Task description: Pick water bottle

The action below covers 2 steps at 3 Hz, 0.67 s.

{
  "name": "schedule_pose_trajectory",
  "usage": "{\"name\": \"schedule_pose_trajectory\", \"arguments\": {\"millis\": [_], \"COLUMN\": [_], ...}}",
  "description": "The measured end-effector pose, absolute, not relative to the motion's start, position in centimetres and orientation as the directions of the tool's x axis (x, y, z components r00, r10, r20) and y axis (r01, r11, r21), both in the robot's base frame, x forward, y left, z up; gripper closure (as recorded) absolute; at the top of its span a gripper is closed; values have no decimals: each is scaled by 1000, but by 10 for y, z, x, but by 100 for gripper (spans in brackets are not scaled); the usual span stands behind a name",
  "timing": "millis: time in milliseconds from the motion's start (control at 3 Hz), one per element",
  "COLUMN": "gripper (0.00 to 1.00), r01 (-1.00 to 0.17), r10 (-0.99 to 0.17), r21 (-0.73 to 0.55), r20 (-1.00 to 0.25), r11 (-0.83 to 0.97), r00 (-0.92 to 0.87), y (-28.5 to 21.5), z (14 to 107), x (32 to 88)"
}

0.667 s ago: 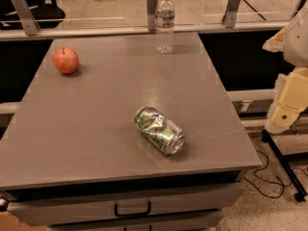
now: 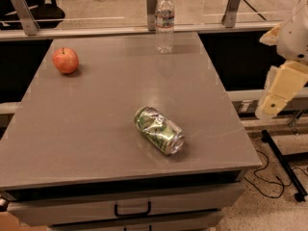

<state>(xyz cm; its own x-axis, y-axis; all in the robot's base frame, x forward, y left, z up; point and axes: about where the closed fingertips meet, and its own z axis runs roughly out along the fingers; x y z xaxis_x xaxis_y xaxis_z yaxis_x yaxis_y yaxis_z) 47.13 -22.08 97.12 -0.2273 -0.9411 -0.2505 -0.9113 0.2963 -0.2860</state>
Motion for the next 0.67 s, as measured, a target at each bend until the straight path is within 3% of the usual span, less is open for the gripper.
{"name": "schedule_pose_trajectory", "arguments": {"millis": [667], "gripper": [0], "r01": [-808], "r10": [-850], "r21": [-384], "r20": [-463], "r11": [447], "r00": [-250], "y": [-225], "z": [966], "x": [621]}}
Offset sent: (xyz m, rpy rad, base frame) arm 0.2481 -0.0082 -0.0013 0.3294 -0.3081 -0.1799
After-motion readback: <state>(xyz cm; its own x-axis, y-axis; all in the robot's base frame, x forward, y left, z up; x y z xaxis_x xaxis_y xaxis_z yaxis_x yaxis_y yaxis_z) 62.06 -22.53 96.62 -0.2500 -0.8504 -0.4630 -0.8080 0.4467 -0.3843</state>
